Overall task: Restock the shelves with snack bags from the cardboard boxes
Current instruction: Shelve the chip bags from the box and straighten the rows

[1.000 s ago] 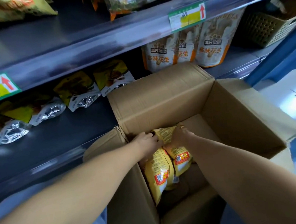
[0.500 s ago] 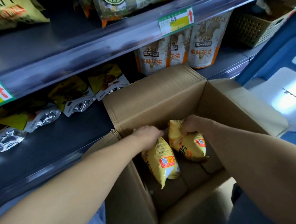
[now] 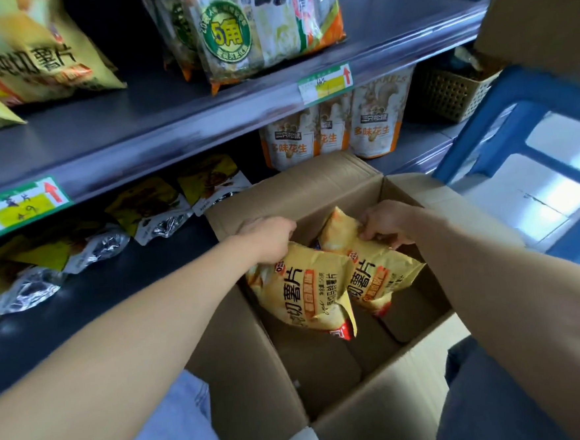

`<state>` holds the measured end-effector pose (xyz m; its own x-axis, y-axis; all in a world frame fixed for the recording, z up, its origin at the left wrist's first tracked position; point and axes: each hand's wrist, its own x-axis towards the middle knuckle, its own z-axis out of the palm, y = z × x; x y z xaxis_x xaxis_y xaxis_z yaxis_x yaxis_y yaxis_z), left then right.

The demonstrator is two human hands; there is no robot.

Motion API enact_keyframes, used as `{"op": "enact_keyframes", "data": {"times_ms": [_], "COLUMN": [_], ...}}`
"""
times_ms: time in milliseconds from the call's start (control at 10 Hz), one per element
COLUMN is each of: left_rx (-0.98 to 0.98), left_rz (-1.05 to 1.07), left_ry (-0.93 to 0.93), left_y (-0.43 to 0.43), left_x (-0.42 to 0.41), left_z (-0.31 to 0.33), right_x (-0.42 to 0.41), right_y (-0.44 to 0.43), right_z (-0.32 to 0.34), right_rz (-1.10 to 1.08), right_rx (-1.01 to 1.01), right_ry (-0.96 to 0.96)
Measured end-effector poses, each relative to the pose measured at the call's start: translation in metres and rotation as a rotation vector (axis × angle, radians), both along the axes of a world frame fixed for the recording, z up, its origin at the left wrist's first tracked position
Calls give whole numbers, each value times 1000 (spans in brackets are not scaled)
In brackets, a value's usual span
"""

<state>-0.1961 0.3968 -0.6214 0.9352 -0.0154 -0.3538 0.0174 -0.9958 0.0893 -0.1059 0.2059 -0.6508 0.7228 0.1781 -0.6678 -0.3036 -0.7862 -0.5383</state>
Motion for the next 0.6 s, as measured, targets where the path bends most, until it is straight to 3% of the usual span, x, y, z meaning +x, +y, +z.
{"op": "enact_keyframes", "data": {"times_ms": [200, 400, 600], "left_rx": [104, 208, 188], "left_rz": [29, 16, 43], "left_ry": [-94, -196, -299], "left_y": [-7, -3, 24], "left_x": [-3, -2, -9], "left_z": [33, 105, 179], "right_x": [-1, 1, 9], "right_y": [15, 24, 29], "right_z": [43, 102, 172], "right_rz": [172, 322, 256], "right_rx": [-79, -58, 224], "right_ry": [-277, -486, -533]}}
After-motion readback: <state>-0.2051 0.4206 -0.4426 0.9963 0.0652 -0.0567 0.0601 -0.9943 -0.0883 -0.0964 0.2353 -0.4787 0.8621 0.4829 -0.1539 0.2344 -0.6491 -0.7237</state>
